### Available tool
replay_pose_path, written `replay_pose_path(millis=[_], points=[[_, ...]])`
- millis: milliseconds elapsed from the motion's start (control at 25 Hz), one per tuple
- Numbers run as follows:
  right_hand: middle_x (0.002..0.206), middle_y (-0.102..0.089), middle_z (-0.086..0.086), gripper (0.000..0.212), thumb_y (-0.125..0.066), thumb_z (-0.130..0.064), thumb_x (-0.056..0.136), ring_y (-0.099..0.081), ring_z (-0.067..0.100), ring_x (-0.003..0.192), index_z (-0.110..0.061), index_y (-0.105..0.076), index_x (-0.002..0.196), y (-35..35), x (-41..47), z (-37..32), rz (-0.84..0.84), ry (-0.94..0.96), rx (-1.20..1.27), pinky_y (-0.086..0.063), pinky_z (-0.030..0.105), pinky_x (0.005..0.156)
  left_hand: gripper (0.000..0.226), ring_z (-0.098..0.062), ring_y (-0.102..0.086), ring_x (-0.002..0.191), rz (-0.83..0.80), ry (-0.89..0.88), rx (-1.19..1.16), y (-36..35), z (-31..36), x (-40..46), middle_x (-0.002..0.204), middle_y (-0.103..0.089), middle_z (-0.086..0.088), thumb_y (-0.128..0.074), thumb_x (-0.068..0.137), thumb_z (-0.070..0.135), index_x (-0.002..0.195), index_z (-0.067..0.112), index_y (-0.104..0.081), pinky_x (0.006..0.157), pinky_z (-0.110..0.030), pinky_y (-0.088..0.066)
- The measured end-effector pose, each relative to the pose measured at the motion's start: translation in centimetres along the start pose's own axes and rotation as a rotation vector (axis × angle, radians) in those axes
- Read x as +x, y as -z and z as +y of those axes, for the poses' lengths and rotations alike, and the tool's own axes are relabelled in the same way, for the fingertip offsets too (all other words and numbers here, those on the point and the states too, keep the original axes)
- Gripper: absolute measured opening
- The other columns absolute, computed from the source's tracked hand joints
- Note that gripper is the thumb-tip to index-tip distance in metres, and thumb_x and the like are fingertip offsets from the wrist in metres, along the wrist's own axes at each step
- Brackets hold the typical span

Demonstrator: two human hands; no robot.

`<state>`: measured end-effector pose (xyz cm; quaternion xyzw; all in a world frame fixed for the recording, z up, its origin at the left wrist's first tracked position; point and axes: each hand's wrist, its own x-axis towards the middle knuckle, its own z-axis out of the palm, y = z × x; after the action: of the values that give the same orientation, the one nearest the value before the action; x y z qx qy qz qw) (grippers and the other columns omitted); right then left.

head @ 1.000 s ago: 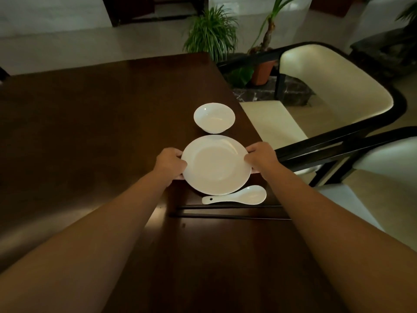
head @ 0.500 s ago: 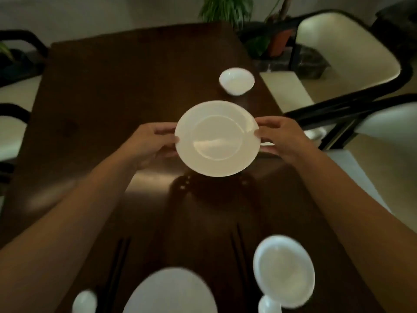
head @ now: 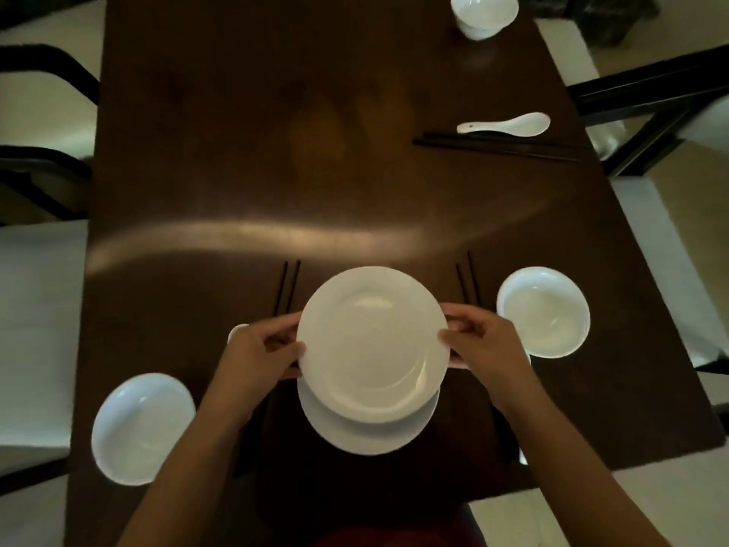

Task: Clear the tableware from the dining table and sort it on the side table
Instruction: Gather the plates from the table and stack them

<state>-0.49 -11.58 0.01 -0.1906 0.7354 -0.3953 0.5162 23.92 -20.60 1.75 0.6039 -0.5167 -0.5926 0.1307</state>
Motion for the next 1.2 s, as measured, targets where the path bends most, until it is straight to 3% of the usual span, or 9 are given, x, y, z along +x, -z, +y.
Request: replay_pose_path(millis=[120,240,400,520,720,880,1000,1120,1200], points=[[0.086,-0.069,-0.005,0.030,-0.062,-0.002,0.083,-0.068,0.017,0.086,-0.027,-0.067,0.099,-0.6,-0.5,2.0,0.052,0.019,-0.117,-0.060,0.034,0.072,0.045,-0.006,-0.066,0.078,0.008,-0.009,0.100,-0.6,-2.1,-0.6,0.085,-0.068,0.008,-0.061,0.084,0.000,0.118,0.029,-0.060,0.061,-0.014,-0.055],[0.083,-0.067,-0.011,0.030,-0.063,-0.004,0.082,-0.066,0.018,0.086,-0.025,-0.067,0.104,-1.1,-0.8,2.6,0.092,0.078,-0.234,-0.056,0.042,0.084,0.042,-0.004,-0.062,0.078,0.054,-0.060,0.276,-1.0,-2.8,-0.8,0.081,-0.064,0.018,-0.064,0.083,0.006,0.118,0.028,-0.062,0.071,-0.020,-0.052],[0.077,-0.059,-0.026,0.028,-0.065,-0.011,0.083,-0.058,-0.003,0.071,-0.020,-0.069,0.109,-1.5,-1.0,2.6,0.156,0.207,-0.440,-0.049,0.019,0.073,0.037,0.005,-0.055,0.070,0.096,-0.129,0.423,-1.4,-2.7,-1.3,0.073,-0.056,0.027,-0.067,0.081,0.010,0.114,0.027,-0.064,0.066,-0.002,-0.034],[0.079,-0.060,-0.013,0.021,-0.067,-0.017,0.082,-0.052,-0.005,0.065,-0.014,-0.071,0.102,-1.9,-1.3,2.8,0.178,0.279,-0.585,-0.036,0.007,0.066,0.035,-0.001,-0.054,0.071,0.137,-0.133,0.485,-1.6,-2.7,-1.7,0.082,-0.064,0.014,-0.066,0.082,0.013,0.116,0.025,-0.064,0.081,-0.015,-0.040],[0.087,-0.060,-0.011,0.028,-0.067,-0.017,0.082,-0.056,0.002,0.071,-0.018,-0.068,0.109,-2.1,-1.5,3.5,0.198,0.246,-0.569,-0.043,0.016,0.074,0.040,-0.017,-0.061,0.095,0.162,-0.166,0.634,-1.5,-3.5,-2.2,0.111,-0.063,-0.001,-0.065,0.083,0.022,0.122,0.022,-0.059,0.093,-0.041,-0.051],[0.093,-0.062,-0.008,0.031,-0.068,-0.015,0.081,-0.056,-0.002,0.073,-0.018,-0.067,0.112,-2.1,-1.3,3.9,0.178,0.226,-0.528,-0.039,0.009,0.066,0.046,-0.009,-0.059,0.095,0.062,-0.114,0.471,-0.9,-4.5,-1.9,0.122,-0.061,0.001,-0.066,0.083,0.019,0.127,0.025,-0.054,0.094,-0.033,-0.045],[0.106,-0.067,0.001,0.032,-0.065,-0.016,0.084,-0.059,0.008,0.082,-0.017,-0.064,0.116,-2.3,-1.6,3.8,0.163,0.196,-0.536,-0.046,0.021,0.078,0.047,-0.011,-0.059,0.100,-0.023,-0.118,0.483,-0.5,-4.5,-1.7,0.123,-0.062,0.001,-0.064,0.084,0.022,0.129,0.027,-0.051,0.096,-0.037,-0.046],[0.116,-0.064,0.006,0.036,-0.062,-0.019,0.087,-0.061,0.016,0.095,-0.015,-0.058,0.122,-2.3,-2.3,2.6,0.184,0.258,-0.685,-0.048,0.031,0.087,0.051,-0.017,-0.052,0.117,-0.003,-0.254,0.668,-0.2,-3.2,-1.4,0.133,-0.053,0.000,-0.057,0.088,0.032,0.136,0.024,-0.042,0.100,-0.037,-0.042],[0.116,-0.064,0.009,0.035,-0.063,-0.018,0.085,-0.062,0.022,0.100,-0.013,-0.061,0.120,-2.3,-2.7,0.2,0.241,0.434,-0.814,-0.049,0.035,0.088,0.049,-0.020,-0.046,0.123,0.030,-0.440,0.755,-0.3,-0.5,-0.7,0.135,-0.052,-0.002,-0.053,0.089,0.035,0.135,0.020,-0.044,0.101,-0.034,-0.038]])
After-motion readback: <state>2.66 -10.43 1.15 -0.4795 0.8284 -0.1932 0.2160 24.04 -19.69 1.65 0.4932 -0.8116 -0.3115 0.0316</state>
